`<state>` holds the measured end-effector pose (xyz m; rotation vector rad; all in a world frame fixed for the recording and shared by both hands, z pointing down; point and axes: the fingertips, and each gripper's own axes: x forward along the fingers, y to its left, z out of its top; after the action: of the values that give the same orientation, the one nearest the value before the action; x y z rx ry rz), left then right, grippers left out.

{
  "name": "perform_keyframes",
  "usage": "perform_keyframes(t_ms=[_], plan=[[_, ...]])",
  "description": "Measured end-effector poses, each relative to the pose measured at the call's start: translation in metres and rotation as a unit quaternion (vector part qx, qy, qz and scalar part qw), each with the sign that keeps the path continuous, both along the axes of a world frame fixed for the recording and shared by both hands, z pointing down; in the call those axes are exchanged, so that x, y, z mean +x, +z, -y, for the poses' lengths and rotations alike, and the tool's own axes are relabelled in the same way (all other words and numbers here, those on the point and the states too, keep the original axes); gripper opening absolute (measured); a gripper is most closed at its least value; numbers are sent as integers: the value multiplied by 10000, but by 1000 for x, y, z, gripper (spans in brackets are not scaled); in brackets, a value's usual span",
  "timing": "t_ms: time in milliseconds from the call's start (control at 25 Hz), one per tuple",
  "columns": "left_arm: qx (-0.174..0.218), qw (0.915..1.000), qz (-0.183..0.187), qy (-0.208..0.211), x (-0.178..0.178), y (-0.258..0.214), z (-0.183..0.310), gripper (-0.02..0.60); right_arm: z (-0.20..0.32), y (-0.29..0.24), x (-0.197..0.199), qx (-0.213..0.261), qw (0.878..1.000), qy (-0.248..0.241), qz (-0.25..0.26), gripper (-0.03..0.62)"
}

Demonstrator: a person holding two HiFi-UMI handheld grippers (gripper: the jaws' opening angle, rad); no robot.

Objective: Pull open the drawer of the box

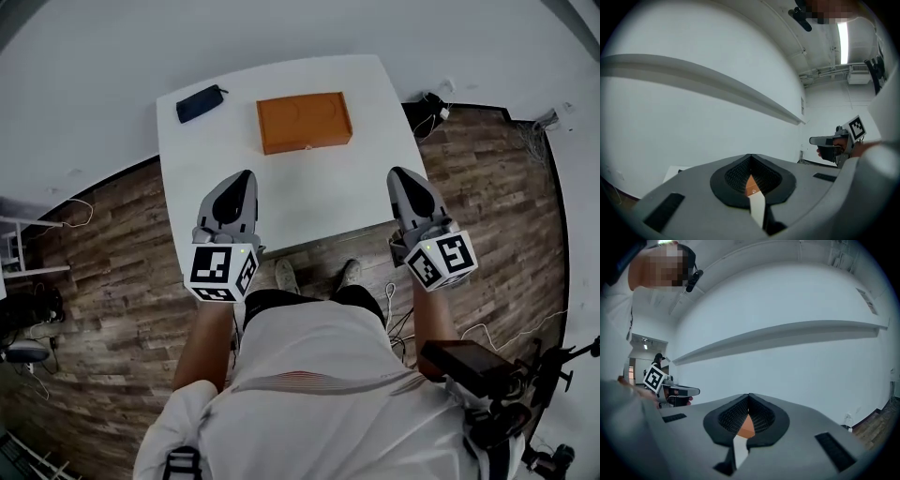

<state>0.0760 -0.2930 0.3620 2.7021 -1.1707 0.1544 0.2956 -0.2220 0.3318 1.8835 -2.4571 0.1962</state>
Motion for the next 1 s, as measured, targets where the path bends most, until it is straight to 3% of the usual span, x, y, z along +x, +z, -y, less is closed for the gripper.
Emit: perform_keyframes(t_ms=[280,480,600,1000], plan=[[67,9970,87,-766,17,0,2,11,27,6,28,19,9973,-714,143,3],[-65,9922,237,-1221,79,10,-1,9,45,18,91,-112,9920,-1222,285,3],[-155,9890,258,-1448,98,20,-2,9,51,33,108,-235,9880,-1500,296,3],[-850,9890,501,-1107,142,94,14,22,42,69,128,-606,9858,-1508,433,3]])
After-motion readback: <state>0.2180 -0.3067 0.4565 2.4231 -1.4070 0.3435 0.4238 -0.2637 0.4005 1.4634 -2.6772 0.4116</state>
